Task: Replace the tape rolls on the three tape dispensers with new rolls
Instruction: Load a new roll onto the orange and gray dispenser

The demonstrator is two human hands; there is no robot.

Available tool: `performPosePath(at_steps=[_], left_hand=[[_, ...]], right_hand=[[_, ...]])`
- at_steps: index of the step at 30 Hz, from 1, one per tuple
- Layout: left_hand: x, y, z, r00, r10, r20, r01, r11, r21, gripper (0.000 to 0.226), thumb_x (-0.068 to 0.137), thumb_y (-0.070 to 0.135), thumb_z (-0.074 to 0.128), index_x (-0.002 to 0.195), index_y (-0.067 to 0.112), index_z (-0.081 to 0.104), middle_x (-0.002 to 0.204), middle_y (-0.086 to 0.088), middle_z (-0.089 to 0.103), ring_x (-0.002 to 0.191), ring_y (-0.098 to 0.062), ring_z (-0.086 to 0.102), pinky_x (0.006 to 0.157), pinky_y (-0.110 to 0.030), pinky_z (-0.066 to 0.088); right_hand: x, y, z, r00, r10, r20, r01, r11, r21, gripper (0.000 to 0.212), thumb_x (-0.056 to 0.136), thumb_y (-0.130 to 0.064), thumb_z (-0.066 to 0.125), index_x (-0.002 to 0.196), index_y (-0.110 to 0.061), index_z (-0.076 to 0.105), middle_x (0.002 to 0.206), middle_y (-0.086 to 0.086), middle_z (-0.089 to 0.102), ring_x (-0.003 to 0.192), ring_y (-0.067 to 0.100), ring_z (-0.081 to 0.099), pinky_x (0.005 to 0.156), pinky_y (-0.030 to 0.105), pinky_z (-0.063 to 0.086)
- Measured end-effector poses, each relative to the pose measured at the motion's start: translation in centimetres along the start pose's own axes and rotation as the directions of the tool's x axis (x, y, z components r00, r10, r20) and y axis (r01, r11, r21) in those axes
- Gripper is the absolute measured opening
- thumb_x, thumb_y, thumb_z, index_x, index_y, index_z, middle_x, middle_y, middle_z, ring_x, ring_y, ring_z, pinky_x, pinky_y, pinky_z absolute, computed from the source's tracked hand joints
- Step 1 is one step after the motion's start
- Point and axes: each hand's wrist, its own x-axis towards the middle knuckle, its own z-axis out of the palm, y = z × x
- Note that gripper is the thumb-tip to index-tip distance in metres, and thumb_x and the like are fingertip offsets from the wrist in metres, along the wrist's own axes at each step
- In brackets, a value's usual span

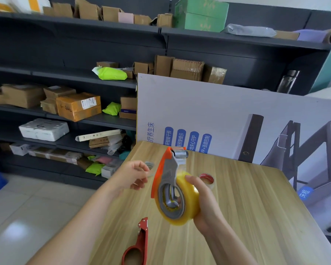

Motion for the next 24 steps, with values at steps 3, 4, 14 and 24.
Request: performPosePath(at_steps=[3,4,14,24], left_hand=[[-0.5,-1.2,1.3,0.995,-0.027,0.1,0.038,0.993,-0.109,0.012,0.092,0.002,0.054,0.088,0.012,0.06,0.07,-0.008,0.063,0.055,-0.017,0.057,0.057,-0.029,0.05],[-0.7,-1.5,1.7,0.991,-0.028,0.129,0.047,0.988,-0.148,0.014,0.093,0.002,0.054,0.087,0.012,0.061,0.07,-0.008,0.063,0.056,-0.016,0.057,0.057,-0.029,0.05],[-1.7,-4.4,4.4,0.988,-0.077,0.13,0.12,0.922,-0.368,0.028,0.097,0.015,0.052,0.075,0.008,0.067,0.063,-0.006,0.06,0.05,-0.012,0.052,0.053,-0.025,0.047],[-2.1,-6.9,7.4,0.99,-0.117,0.077,0.138,0.902,-0.41,0.035,0.097,0.033,0.051,0.086,0.006,0.07,0.074,-0.008,0.062,0.066,-0.015,0.055,0.057,-0.027,0.046]], right_hand=[[0.1,0.0,-0.1,1.0,0.017,-0.01,-0.017,1.0,0.01,0.037,0.082,-0.036,0.066,0.107,-0.01,0.07,0.096,0.018,0.076,0.097,0.04,0.07,0.097,0.055,0.05],[0.1,-0.1,-0.1,1.0,0.021,-0.012,-0.02,1.0,0.01,0.034,0.083,-0.035,0.065,0.106,-0.01,0.07,0.094,0.017,0.076,0.094,0.038,0.07,0.096,0.054,0.051],[-0.1,0.2,0.6,0.997,0.048,-0.058,-0.046,0.999,0.028,0.032,0.084,-0.037,0.066,0.103,-0.012,0.071,0.091,0.015,0.077,0.084,0.031,0.072,0.086,0.047,0.056],[-0.7,0.6,0.3,0.991,0.084,-0.103,-0.065,0.982,0.177,0.031,0.084,-0.028,0.066,0.11,-0.009,0.068,0.105,0.019,0.074,0.097,0.037,0.07,0.088,0.05,0.055]])
